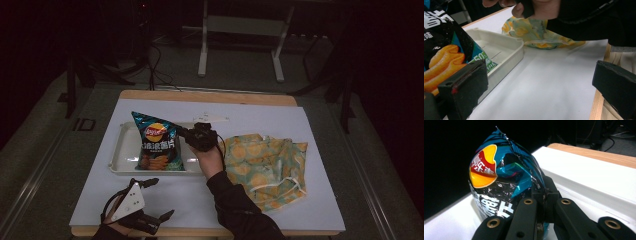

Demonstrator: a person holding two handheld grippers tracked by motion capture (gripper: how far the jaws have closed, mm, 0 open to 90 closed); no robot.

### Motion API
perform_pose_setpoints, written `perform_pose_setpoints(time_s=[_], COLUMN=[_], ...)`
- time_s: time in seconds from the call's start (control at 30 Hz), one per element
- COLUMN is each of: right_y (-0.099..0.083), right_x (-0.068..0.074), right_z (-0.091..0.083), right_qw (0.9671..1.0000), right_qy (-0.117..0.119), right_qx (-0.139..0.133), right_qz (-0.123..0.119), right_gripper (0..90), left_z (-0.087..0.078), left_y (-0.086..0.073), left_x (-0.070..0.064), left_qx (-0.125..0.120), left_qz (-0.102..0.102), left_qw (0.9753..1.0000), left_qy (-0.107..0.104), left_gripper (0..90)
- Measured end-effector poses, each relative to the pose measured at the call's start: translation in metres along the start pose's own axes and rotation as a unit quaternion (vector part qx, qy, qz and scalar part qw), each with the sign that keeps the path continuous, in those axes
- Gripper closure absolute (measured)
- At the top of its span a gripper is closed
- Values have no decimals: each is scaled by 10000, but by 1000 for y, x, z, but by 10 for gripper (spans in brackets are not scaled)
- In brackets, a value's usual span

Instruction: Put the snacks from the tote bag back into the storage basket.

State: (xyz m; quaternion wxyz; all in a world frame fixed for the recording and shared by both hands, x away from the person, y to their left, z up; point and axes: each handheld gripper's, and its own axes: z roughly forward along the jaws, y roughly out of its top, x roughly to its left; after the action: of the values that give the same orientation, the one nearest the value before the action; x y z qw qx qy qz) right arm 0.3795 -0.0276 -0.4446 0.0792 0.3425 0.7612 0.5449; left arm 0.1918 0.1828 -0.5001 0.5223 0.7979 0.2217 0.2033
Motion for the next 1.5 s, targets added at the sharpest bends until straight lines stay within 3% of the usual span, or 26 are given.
perform_pose_setpoints(time_s=[0.4,0.47,0.63,0.77,0.9,1.03,1.3,1.5], right_y=[5,1,-2,0,6,12,25,33], right_x=[-17,-21,-26,-30,-34,-35,-35,-41], right_z=[32,38,46,49,46,38,17,-4], right_qw=[9986,9976,9961,9948,9940,9934,9918,9903], right_qy=[-335,-470,-608,-698,-718,-777,-920,-929], right_qx=[405,494,632,728,805,791,887,1000], right_qz=[-28,90,61,133,199,286,-89,-248], right_gripper=[898,898,895,781,654,592,471,445], left_z=[0,0,-1,-1,-1,-1,-1,-1], left_y=[0,0,-1,-1,-1,-1,-1,-1], left_x=[1,1,0,0,0,0,0,0], left_qx=[5,14,-4,0,-2,5,5,16], left_qz=[18,29,19,32,19,22,12,6], left_qw=[10000,10000,10000,10000,10000,10000,10000,10000], left_qy=[-21,-28,-32,-44,-38,-30,-2,10], left_gripper=[8,7,8,7,7,8,7,7])
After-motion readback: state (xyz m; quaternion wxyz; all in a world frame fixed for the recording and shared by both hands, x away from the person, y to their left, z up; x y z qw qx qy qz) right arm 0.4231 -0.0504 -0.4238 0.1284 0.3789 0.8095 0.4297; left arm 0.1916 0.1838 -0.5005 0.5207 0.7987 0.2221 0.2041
